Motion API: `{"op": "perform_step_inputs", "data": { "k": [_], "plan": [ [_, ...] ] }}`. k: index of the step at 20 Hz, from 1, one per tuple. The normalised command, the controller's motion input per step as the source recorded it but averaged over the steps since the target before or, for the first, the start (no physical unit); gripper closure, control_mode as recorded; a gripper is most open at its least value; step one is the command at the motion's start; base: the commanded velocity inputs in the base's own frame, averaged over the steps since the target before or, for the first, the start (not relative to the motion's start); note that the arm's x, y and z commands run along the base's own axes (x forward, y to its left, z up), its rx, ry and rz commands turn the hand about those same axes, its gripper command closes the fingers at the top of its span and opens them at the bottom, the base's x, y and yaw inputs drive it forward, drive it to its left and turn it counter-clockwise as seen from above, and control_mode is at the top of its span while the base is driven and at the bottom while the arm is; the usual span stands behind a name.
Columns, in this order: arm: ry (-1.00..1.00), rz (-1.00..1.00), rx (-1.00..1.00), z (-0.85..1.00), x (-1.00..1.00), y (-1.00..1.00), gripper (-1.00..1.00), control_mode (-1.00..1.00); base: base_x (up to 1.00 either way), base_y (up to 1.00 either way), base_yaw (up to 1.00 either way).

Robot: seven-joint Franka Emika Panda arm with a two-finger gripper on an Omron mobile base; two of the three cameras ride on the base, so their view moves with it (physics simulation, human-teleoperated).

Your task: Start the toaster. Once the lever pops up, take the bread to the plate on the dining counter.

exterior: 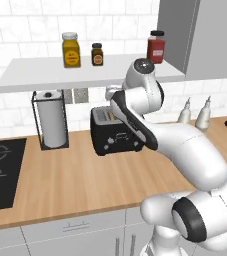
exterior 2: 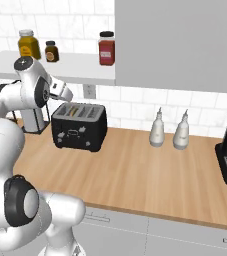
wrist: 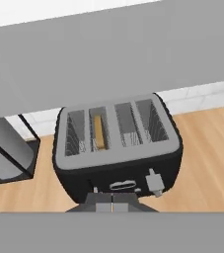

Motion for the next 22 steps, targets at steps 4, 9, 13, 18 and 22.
{"op": "perform_step_inputs", "data": {
  "k": [4, 9, 13, 18, 22],
  "plan": [
    [-0.01, 0.00, -0.18, -0.06, 0.00, 0.03, -1.00, -1.00, 0.00, 0.00, 0.00],
    [-0.01, 0.00, -0.07, -0.22, 0.00, 0.00, -1.00, -1.00, 0.00, 0.00, 0.00],
    [-0.01, 0.00, -0.02, -0.44, 0.00, 0.00, -1.00, -1.00, 0.00, 0.00, 0.00],
    [-0.04, 0.00, 0.00, -0.31, 0.03, 0.01, -1.00, -1.00, 0.00, 0.00, 0.00],
    [-0.09, 0.00, 0.00, -0.10, 0.23, 0.11, -1.00, -1.00, 0.00, 0.00, 0.00]
  ]
}}
